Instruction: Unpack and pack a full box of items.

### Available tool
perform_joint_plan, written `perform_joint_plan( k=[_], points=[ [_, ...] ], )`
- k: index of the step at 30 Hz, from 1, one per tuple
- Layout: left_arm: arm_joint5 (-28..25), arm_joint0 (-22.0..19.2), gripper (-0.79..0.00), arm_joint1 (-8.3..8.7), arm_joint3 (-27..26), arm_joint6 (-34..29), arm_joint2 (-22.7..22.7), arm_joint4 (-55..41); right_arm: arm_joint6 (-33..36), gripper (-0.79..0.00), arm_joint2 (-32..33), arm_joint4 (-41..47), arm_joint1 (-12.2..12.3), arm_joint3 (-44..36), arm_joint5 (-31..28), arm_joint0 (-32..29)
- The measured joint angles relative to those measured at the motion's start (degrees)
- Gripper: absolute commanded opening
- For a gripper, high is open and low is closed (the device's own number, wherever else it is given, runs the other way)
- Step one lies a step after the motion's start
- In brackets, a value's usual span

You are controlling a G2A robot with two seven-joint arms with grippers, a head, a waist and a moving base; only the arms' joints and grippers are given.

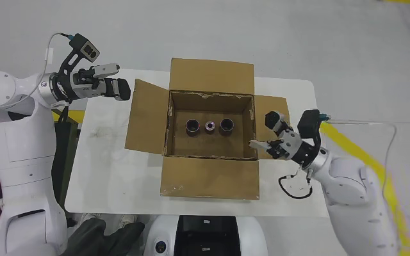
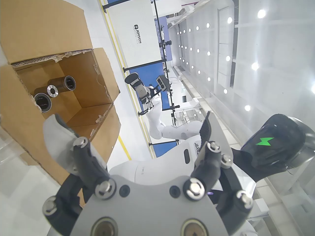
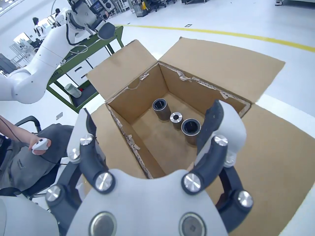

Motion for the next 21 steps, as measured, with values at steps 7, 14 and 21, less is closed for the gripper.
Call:
perform_joint_plan(
  k=[7,14,21],
  points=[
    [0.0,0.0,0.0,0.0,0.0,0.0,0.0,0.0,-1.2,0.0,4.0,2.4,0.5,1.8,-0.4,-2.4],
    [0.0,0.0,0.0,0.0,0.0,0.0,0.0,0.0,-1.2,0.0,3.9,2.3,0.5,1.7,-0.4,-2.4],
    [0.0,0.0,0.0,0.0,0.0,0.0,0.0,0.0,-1.2,0.0,3.9,2.3,0.5,1.7,-0.4,-2.4]
  ],
)
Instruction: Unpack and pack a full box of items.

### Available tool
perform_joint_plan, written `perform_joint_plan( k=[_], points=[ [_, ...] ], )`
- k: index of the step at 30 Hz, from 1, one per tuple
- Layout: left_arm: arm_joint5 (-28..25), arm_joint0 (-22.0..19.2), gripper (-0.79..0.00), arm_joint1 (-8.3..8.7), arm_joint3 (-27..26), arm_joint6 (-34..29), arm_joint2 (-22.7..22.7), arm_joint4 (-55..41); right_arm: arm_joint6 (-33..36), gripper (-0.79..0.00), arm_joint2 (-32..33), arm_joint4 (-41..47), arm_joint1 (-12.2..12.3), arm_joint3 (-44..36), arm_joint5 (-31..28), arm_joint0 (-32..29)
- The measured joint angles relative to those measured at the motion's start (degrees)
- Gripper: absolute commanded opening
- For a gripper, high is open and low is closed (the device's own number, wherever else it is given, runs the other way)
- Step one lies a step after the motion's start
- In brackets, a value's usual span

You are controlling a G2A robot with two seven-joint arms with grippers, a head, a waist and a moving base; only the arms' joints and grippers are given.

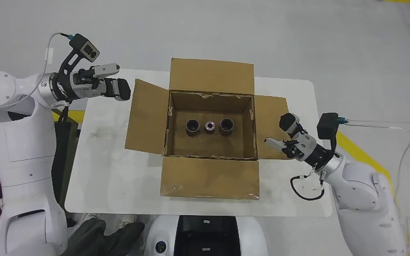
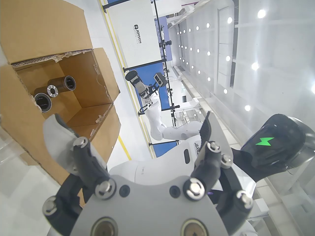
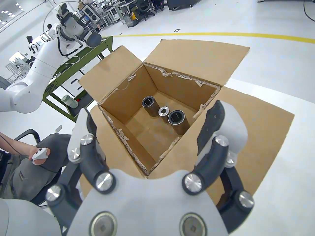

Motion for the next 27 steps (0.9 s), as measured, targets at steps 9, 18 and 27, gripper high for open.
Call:
perform_joint_plan(
  k=[9,18,27],
  points=[
    [0.0,0.0,0.0,0.0,0.0,0.0,0.0,0.0,0.8,0.0,-0.6,-0.2,0.1,-0.4,0.4,0.0],
    [0.0,0.0,0.0,0.0,0.0,0.0,0.0,0.0,9.6,0.0,2.4,17.3,1.4,6.8,-0.9,1.1],
    [0.0,0.0,0.0,0.0,0.0,0.0,0.0,0.0,17.3,0.0,6.5,31.0,2.8,15.8,2.2,2.9]
  ],
)
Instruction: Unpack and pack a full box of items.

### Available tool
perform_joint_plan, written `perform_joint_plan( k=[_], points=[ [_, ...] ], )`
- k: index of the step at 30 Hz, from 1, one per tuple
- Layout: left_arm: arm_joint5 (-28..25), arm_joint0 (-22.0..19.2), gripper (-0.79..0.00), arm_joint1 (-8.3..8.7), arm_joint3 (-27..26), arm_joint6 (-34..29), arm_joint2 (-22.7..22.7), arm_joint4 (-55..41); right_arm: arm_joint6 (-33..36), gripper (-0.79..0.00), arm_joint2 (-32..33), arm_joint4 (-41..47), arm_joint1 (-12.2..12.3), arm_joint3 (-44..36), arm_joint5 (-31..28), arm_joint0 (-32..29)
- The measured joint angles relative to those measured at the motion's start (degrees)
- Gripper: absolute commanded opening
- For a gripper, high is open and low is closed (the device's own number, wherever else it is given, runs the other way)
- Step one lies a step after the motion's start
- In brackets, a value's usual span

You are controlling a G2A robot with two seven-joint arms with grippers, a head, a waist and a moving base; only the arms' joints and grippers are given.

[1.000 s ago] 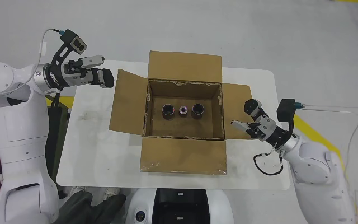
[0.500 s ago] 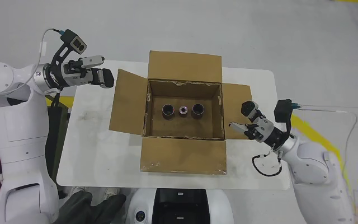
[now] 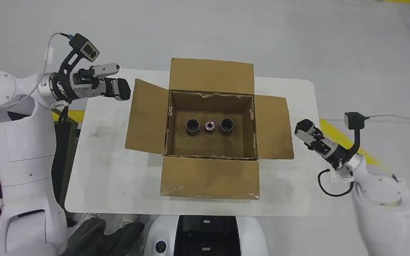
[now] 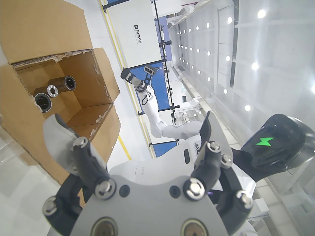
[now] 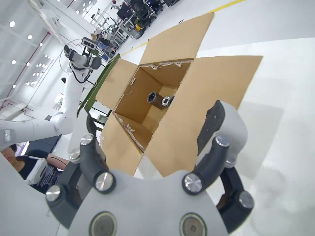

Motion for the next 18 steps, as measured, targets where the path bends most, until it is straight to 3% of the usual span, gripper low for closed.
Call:
perform_joint_plan(
  k=[7,18],
  points=[
    [0.0,0.0,0.0,0.0,0.0,0.0,0.0,0.0,1.8,0.0,0.6,1.0,0.6,4.5,2.4,1.7],
    [0.0,0.0,0.0,0.0,0.0,0.0,0.0,0.0,5.3,0.0,-4.5,1.5,0.8,11.6,5.7,5.9]
  ],
)
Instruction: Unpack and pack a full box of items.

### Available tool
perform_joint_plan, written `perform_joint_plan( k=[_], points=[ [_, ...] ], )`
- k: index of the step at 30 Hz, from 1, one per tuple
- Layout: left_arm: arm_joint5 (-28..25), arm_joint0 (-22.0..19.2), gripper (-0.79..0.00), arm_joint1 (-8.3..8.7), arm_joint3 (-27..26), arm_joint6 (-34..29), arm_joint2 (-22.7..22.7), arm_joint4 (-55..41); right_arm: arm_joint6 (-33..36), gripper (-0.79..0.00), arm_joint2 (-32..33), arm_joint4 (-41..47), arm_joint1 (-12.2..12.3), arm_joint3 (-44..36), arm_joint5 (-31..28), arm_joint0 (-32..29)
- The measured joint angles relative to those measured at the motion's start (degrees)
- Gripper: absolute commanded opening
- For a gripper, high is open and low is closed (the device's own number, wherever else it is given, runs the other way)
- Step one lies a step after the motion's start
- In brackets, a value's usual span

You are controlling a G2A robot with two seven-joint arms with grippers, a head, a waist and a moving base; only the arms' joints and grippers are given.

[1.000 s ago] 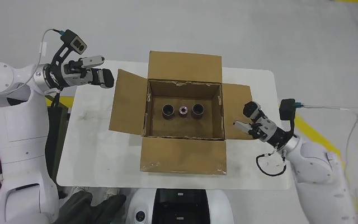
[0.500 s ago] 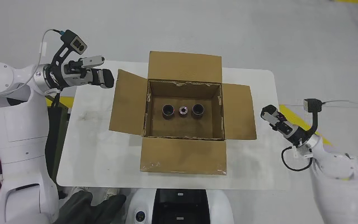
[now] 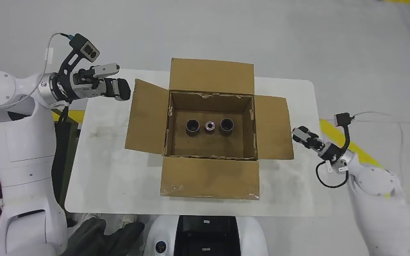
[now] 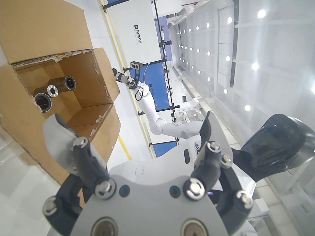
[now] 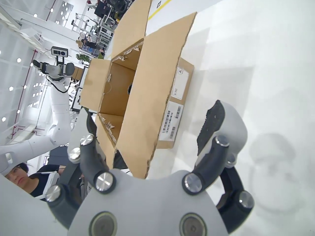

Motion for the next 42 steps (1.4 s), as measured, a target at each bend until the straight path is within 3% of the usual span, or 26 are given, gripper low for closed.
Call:
perform_joint_plan(
  k=[16,24,29,36,42],
  points=[
    [0.0,0.0,0.0,0.0,0.0,0.0,0.0,0.0,10.8,0.0,-3.3,8.2,0.9,1.5,-1.9,2.0],
    [0.0,0.0,0.0,0.0,0.0,0.0,0.0,0.0,17.8,0.0,-0.6,17.6,1.9,-5.6,-4.4,-1.3],
    [0.0,0.0,0.0,0.0,0.0,0.0,0.0,0.0,18.0,0.0,0.8,19.0,2.7,-11.3,-4.1,-3.8],
    [0.0,0.0,0.0,0.0,0.0,0.0,0.0,0.0,18.8,0.0,-1.9,22.3,3.6,-18.1,-3.3,-4.3],
    [0.0,0.0,0.0,0.0,0.0,0.0,0.0,0.0,19.2,0.0,-5.4,19.6,4.2,-20.5,-2.9,-2.1]
  ],
)
